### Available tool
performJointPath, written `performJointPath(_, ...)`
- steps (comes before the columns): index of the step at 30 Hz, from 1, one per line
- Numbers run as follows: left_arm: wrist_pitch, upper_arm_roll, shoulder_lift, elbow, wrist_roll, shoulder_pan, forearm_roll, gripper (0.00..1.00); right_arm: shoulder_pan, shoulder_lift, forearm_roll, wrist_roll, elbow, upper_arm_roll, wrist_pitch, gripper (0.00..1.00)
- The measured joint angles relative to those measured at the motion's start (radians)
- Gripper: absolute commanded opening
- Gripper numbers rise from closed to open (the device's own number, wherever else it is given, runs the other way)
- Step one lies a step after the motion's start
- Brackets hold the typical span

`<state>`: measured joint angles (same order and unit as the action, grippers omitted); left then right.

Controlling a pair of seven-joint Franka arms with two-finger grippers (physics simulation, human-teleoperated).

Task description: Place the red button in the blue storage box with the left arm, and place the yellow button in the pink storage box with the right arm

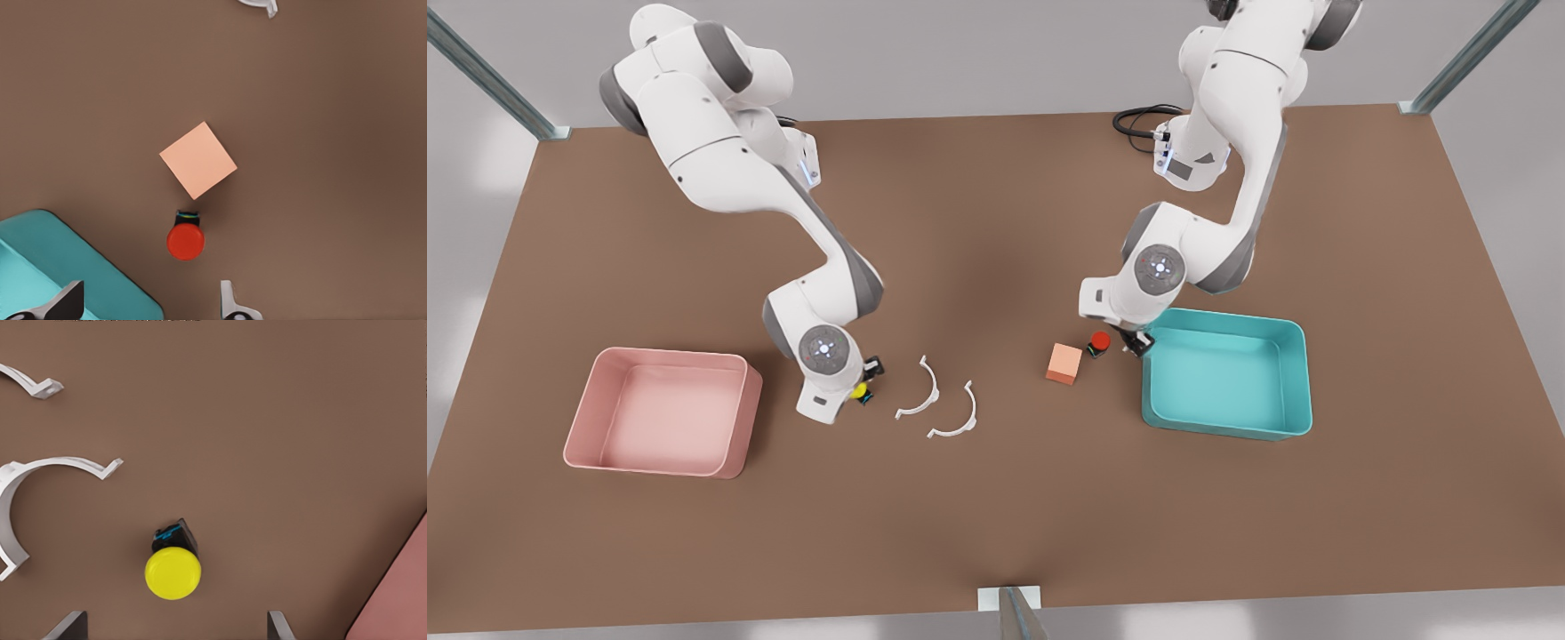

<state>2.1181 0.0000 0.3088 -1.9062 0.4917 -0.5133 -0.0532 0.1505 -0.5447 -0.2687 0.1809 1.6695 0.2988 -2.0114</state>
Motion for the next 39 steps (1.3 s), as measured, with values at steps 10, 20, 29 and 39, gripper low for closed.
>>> performJointPath(10, 0.254, 0.000, 0.155, -0.088, 0.148, -0.006, 0.003, 1.00, -0.043, 0.000, -0.008, 0.103, 0.173, 0.000, -0.250, 1.00)
performJointPath(20, 0.316, -0.001, 0.193, -0.118, 0.232, -0.008, -0.049, 0.58, -0.059, -0.038, -0.008, 0.162, 0.245, 0.000, -0.435, 0.89)
performJointPath(29, 0.322, 0.001, 0.157, -0.118, 0.274, -0.002, -0.049, 0.46, -0.068, -0.050, -0.008, 0.192, 0.283, 0.000, -0.528, 0.69)
performJointPath(39, 0.041, 0.104, -0.153, -0.110, 0.324, 0.066, 0.000, 0.46, -0.083, -0.012, -0.003, 0.193, 0.268, 0.000, -0.557, 0.52)
